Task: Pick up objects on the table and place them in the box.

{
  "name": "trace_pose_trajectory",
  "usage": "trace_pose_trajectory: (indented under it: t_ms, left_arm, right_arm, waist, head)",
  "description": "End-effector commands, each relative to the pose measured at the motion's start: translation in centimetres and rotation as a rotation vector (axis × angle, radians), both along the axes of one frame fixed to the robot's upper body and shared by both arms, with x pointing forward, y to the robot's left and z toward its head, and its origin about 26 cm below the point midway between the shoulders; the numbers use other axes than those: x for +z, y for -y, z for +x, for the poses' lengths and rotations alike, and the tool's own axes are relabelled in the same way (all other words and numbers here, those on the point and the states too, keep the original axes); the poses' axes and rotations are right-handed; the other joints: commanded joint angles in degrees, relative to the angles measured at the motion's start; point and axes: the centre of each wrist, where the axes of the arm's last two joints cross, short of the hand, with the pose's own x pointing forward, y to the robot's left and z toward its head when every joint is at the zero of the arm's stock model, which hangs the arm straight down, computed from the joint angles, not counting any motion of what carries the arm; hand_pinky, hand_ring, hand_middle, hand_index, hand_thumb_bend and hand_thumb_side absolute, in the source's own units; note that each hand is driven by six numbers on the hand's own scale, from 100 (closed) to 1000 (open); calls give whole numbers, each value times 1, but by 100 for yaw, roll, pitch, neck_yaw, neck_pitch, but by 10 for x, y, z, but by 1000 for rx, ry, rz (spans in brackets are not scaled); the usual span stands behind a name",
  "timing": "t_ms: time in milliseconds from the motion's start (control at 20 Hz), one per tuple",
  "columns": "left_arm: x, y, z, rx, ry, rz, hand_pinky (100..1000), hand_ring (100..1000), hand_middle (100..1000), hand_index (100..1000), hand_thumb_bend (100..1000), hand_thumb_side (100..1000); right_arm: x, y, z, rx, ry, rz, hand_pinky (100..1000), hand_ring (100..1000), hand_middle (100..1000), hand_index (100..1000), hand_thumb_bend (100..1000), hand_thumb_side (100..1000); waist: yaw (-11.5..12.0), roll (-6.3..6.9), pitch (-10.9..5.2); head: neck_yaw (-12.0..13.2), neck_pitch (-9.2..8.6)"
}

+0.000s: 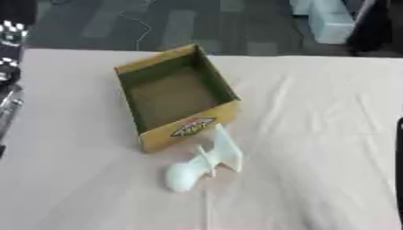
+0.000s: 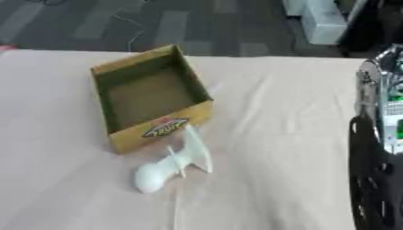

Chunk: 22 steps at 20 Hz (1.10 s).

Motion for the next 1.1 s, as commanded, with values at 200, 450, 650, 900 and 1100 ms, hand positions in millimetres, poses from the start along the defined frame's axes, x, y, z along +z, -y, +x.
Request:
trace_pose_trajectory:
  t_ms: [200, 450, 650, 900, 1100]
  left_arm:
    - [27, -5, -5, 139, 81, 468, 698, 562, 805, 850, 100, 779]
    - [43, -4, -7, 225, 81, 738, 703, 616, 823, 866, 100, 833]
    - [57, -6, -10, 291, 57, 892, 706, 653, 821, 866, 100, 842]
    - [83, -13, -16, 361, 38, 1009, 713, 699, 813, 863, 100, 784]
    - [100, -13, -21, 383, 43, 1115, 709, 732, 805, 862, 100, 751]
  right_arm:
    - [6, -1, -3, 6, 18, -18, 683, 583, 593, 714, 100, 889]
    - [4, -2, -3, 12, 8, -27, 684, 583, 593, 714, 100, 888]
    - [5, -2, -3, 18, 6, -33, 684, 582, 591, 714, 100, 887]
    - [5, -2, -3, 23, 5, -38, 684, 583, 591, 714, 100, 887]
    - [5, -3, -2, 28, 1, -44, 684, 582, 591, 714, 100, 888]
  waist:
    - [-75, 69, -120]
    - [-107, 97, -151]
    - [-133, 125, -152]
    - [-161, 169, -160]
    - [-184, 211, -172]
  head:
    - [68, -2]
    - [96, -2]
    - [133, -2]
    - [97, -2]
    - [51, -2]
